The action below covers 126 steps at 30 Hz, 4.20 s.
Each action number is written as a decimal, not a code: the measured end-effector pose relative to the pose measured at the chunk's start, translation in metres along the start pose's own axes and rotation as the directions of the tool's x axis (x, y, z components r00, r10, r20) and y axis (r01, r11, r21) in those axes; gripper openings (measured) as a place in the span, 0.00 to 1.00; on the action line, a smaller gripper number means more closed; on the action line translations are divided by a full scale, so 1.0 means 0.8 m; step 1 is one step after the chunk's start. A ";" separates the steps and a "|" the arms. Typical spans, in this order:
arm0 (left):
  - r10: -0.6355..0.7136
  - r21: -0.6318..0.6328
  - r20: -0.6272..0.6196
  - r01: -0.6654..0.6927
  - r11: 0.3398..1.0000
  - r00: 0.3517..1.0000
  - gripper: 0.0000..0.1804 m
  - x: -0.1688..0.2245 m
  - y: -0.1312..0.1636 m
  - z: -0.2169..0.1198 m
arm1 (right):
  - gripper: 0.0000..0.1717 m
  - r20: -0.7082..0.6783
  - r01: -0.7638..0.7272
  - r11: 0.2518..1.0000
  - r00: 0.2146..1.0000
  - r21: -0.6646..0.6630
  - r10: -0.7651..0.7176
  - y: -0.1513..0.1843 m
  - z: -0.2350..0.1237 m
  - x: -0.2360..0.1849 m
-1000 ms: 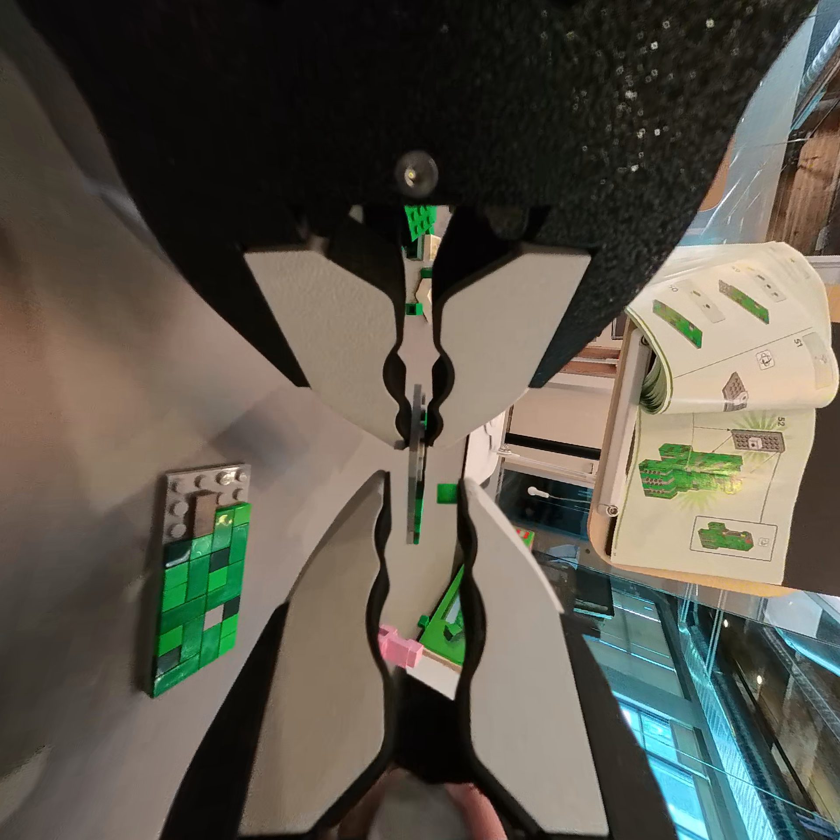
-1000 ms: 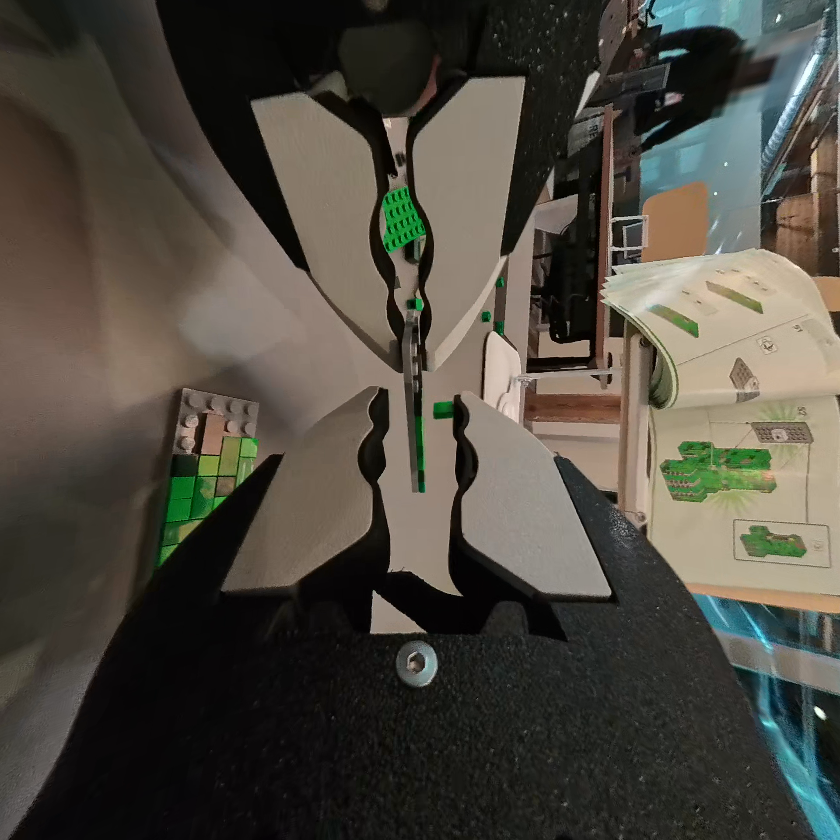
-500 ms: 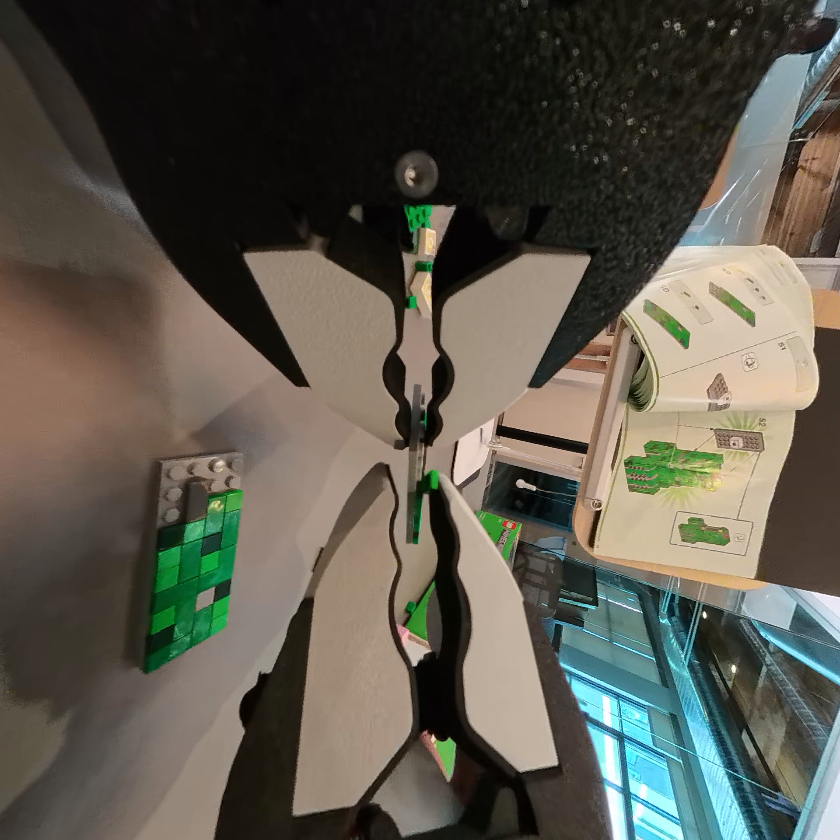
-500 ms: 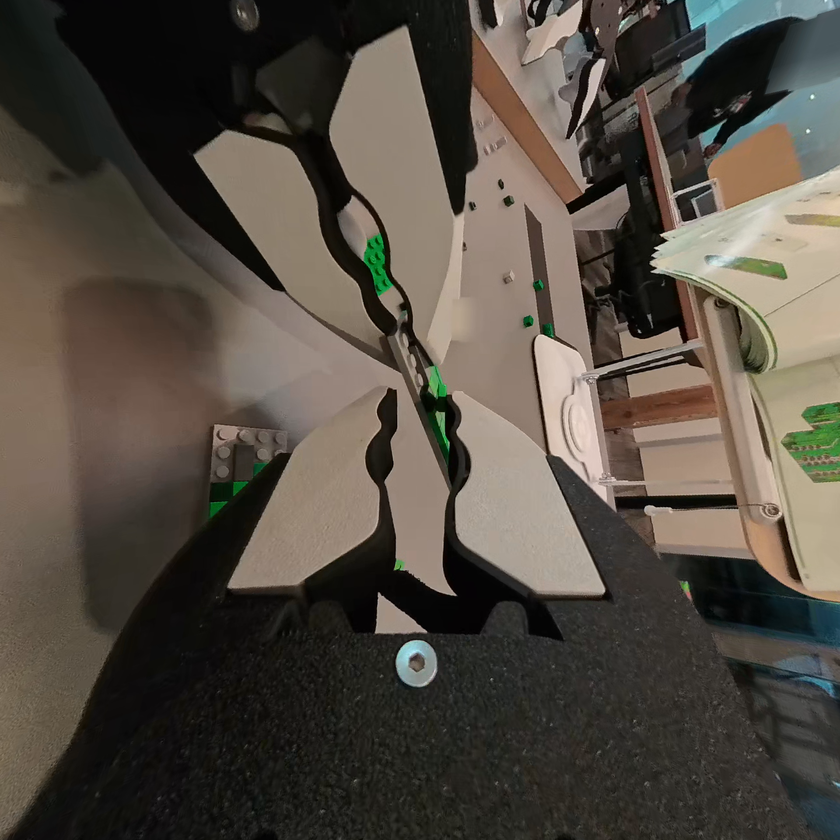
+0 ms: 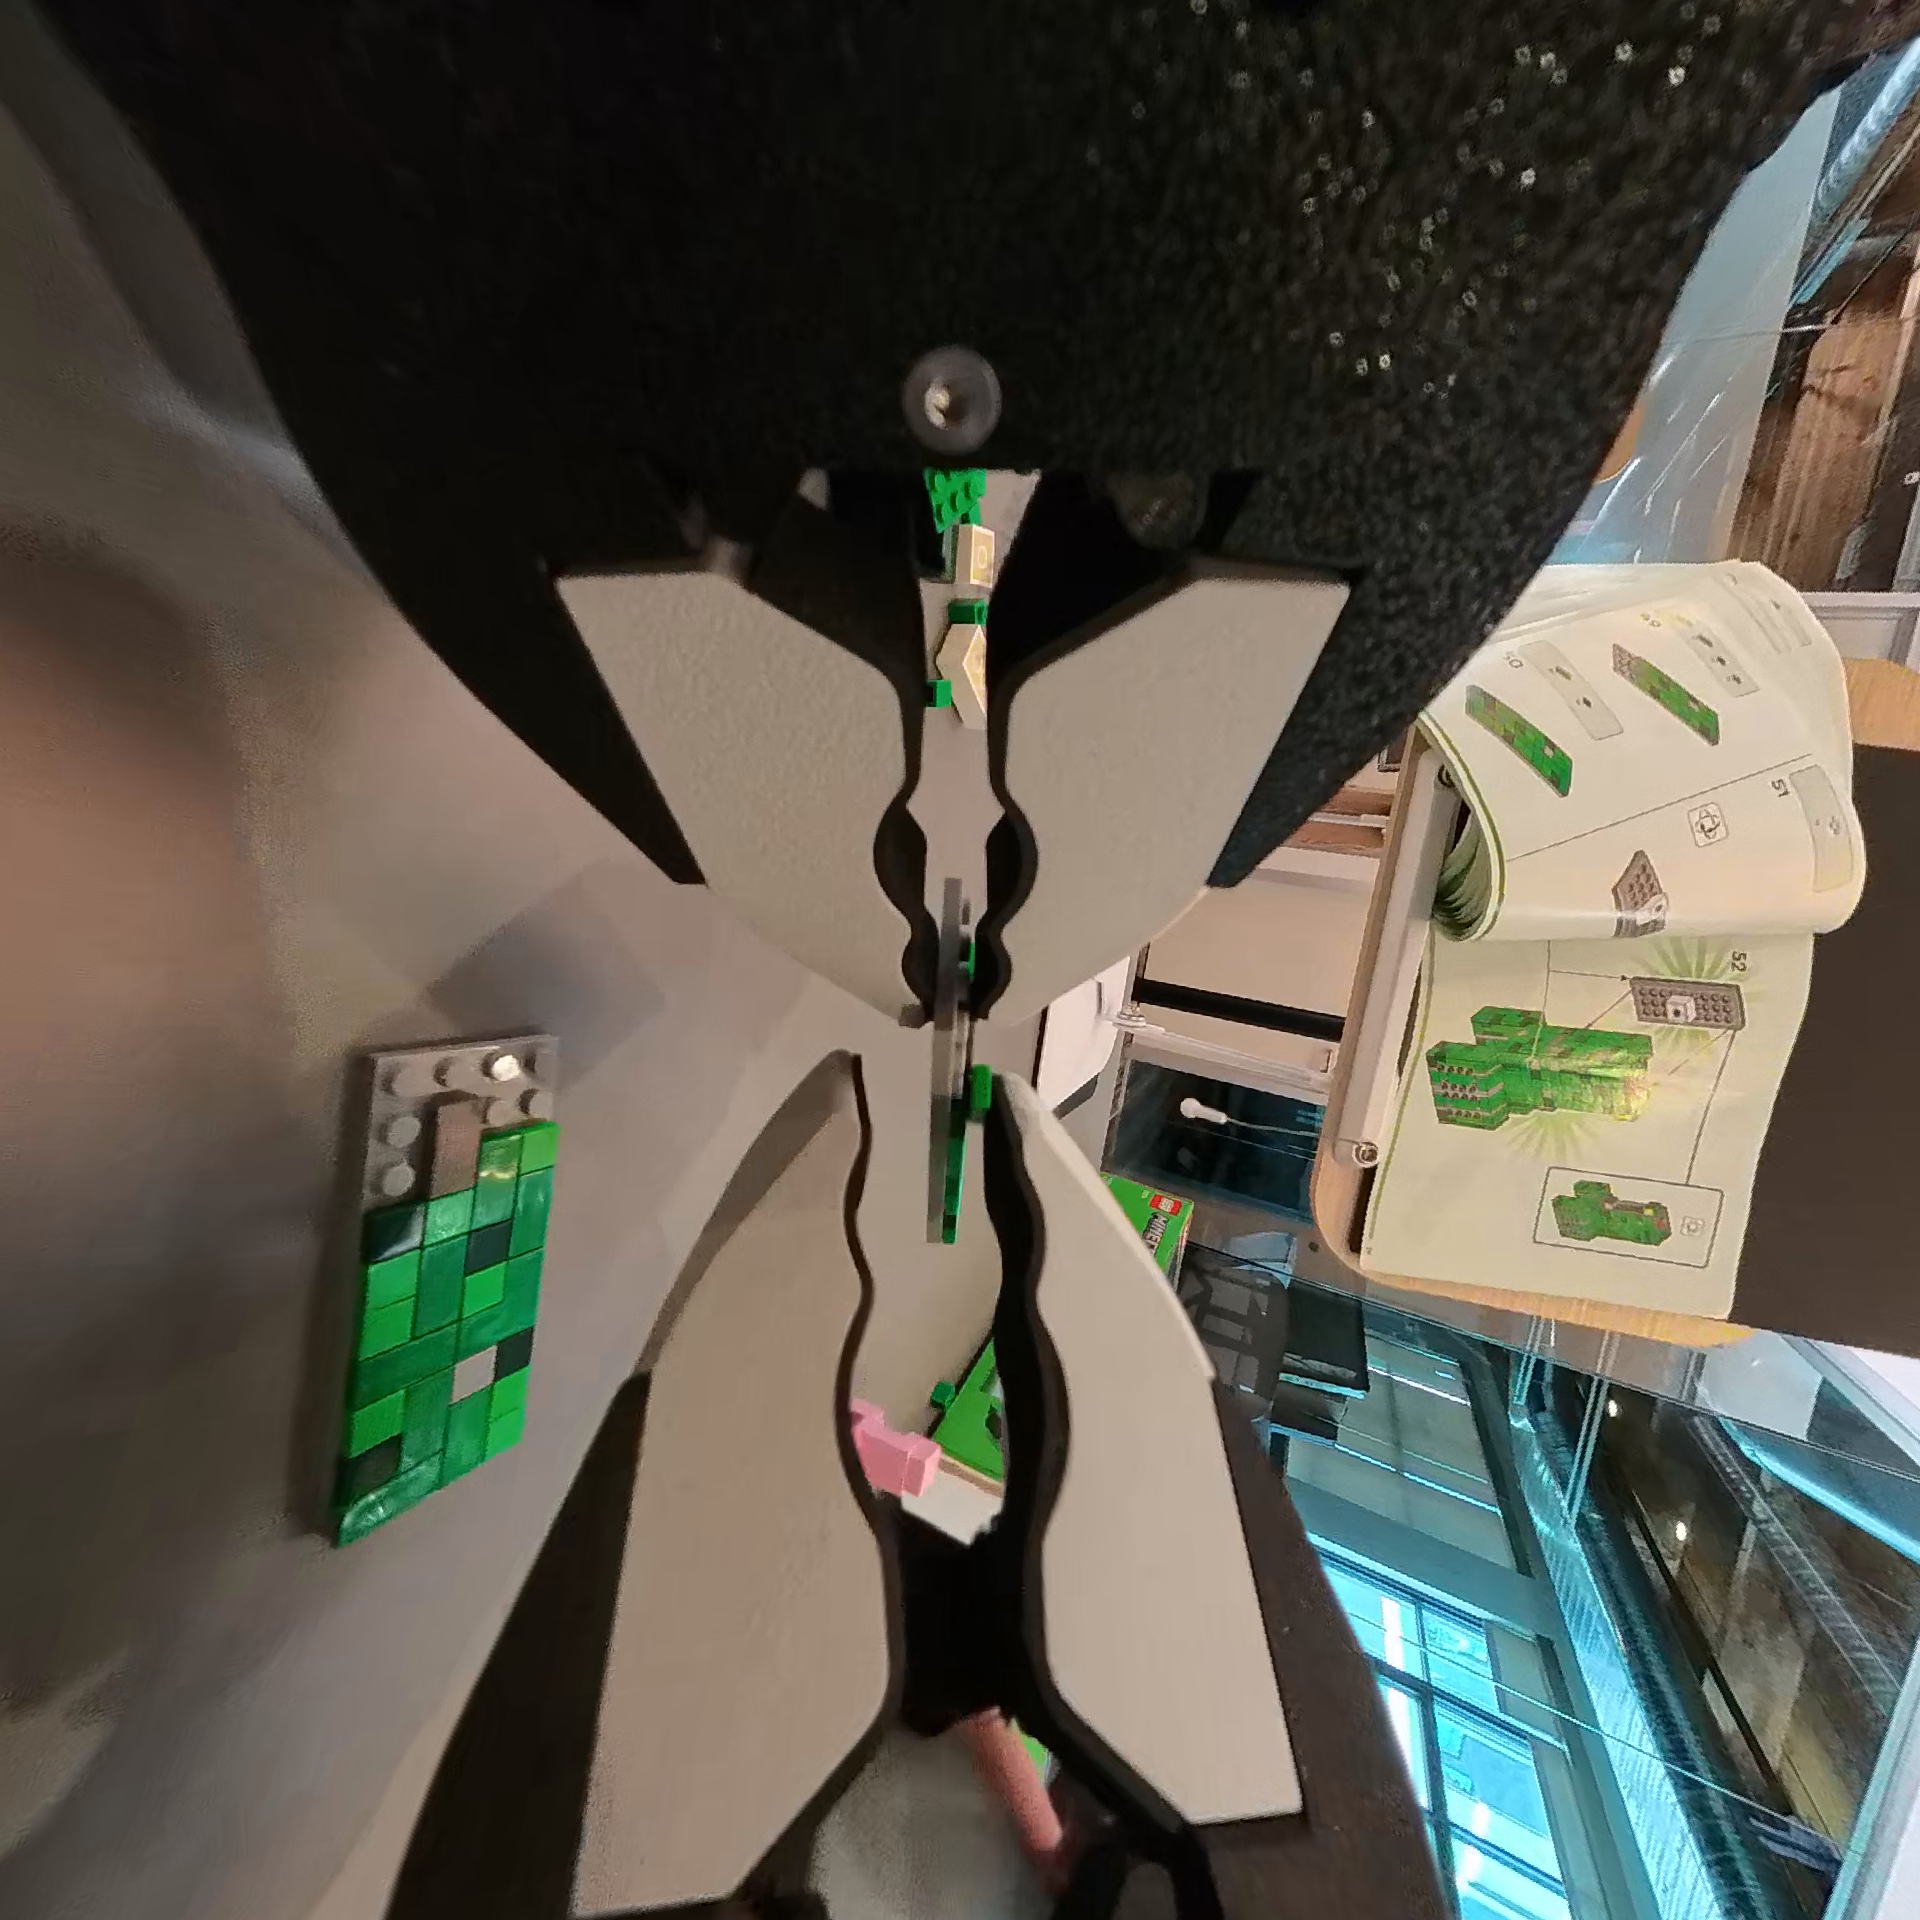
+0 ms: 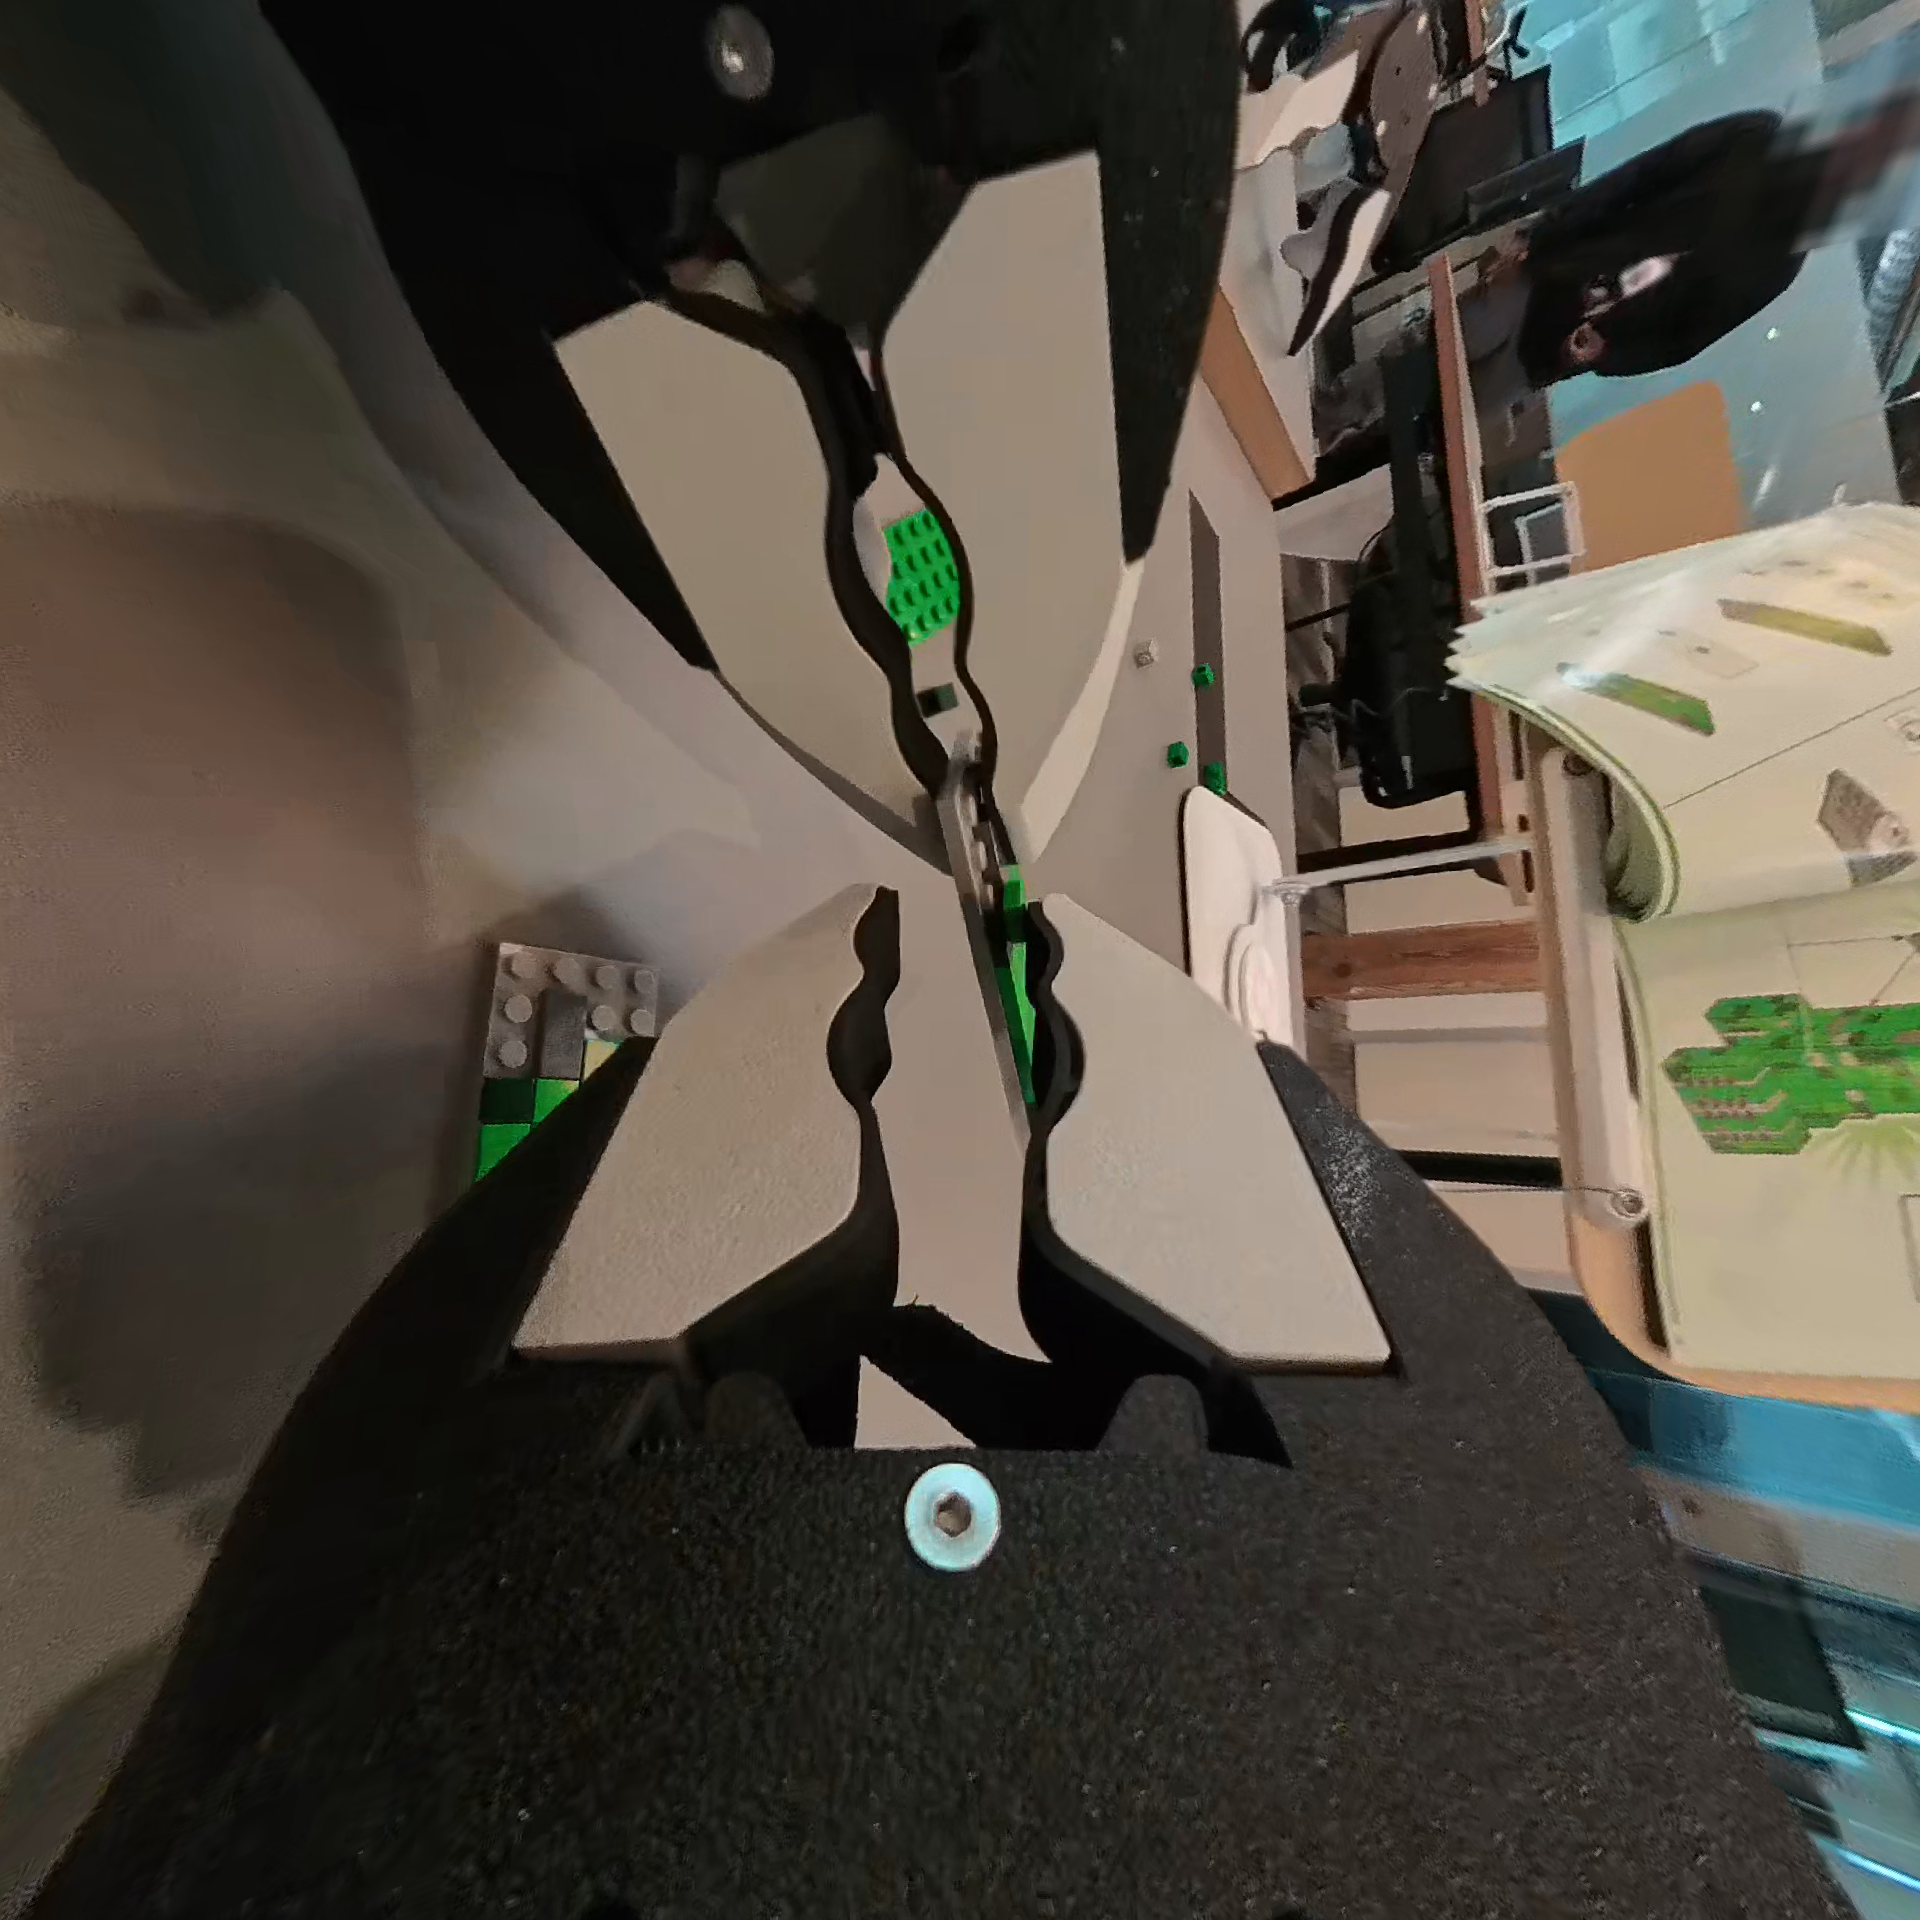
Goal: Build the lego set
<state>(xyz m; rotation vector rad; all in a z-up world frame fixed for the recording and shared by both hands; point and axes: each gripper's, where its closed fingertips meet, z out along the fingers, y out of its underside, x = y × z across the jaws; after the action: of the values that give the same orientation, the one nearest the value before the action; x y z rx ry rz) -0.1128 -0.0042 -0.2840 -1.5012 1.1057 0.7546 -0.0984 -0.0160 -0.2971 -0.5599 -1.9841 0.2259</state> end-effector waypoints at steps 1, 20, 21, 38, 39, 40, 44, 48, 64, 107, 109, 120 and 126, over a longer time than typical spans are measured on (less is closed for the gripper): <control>0.001 -0.004 0.000 -0.001 1.000 1.000 0.03 0.000 0.000 0.000 | 0.13 -0.009 0.015 1.000 1.000 -0.005 -0.016 -0.001 0.000 -0.001; 0.013 -0.058 -0.023 -0.014 0.998 1.000 0.03 0.007 0.002 0.004 | 0.04 -0.121 0.389 0.895 0.900 -0.217 -0.420 0.008 0.006 -0.004; 0.012 -0.058 -0.031 -0.014 0.998 0.999 0.03 0.009 0.002 0.004 | 0.04 -0.106 0.397 0.892 0.898 -0.217 -0.426 0.009 0.006 -0.006; -0.052 -0.033 -0.061 0.050 0.998 0.997 0.03 0.018 0.001 0.009 | 0.06 -0.069 0.120 0.979 0.989 -0.165 -0.133 0.010 0.006 -0.007; -0.057 -0.023 -0.064 0.056 0.998 0.996 0.03 0.018 0.000 0.008 | 0.12 -0.070 0.087 0.985 0.993 -0.152 -0.099 0.010 0.005 -0.005; -0.056 -0.023 -0.063 0.054 0.998 0.996 0.03 0.018 0.001 0.008 | 0.16 -0.068 0.054 0.988 0.996 -0.145 -0.065 0.011 0.004 -0.003; -0.056 -0.010 -0.064 0.056 0.998 0.996 0.03 0.018 -0.002 0.007 | 0.16 -0.056 0.070 0.993 0.996 -0.095 -0.076 0.010 -0.001 -0.002; -0.073 0.008 -0.069 0.073 0.997 0.995 0.03 0.016 -0.005 0.005 | 0.03 -0.066 0.179 0.981 0.981 -0.069 -0.184 0.004 0.000 -0.006; -0.241 0.045 -0.082 0.245 0.968 0.967 0.17 0.008 -0.002 0.001 | 0.04 -0.053 0.246 0.952 0.964 -0.181 -0.259 0.063 0.041 0.033; -0.603 0.184 0.638 0.665 0.724 0.479 0.00 -0.153 0.277 -0.159 | 0.14 0.361 -0.619 0.781 0.712 -0.084 0.602 -0.045 0.205 0.099; -0.606 0.171 0.637 0.679 0.714 0.477 0.00 -0.153 0.282 -0.153 | 0.12 0.373 -0.574 0.811 0.731 -0.119 0.572 -0.055 0.236 0.102; -0.698 0.345 0.680 0.742 0.575 0.224 0.00 -0.175 0.343 -0.221 | 0.07 0.539 -0.322 0.903 0.725 -0.284 0.428 -0.099 0.323 0.084; -0.701 0.332 0.658 0.730 0.597 0.274 0.00 -0.179 0.336 -0.216 | 0.06 0.658 -0.153 0.924 0.662 -0.350 0.359 -0.090 0.305 0.069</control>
<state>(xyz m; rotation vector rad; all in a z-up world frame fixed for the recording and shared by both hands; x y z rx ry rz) -0.4307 -0.1352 -0.2192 -1.2997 -0.2921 0.6014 -0.3546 -0.0328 -0.3386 -1.0608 -2.7207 0.4040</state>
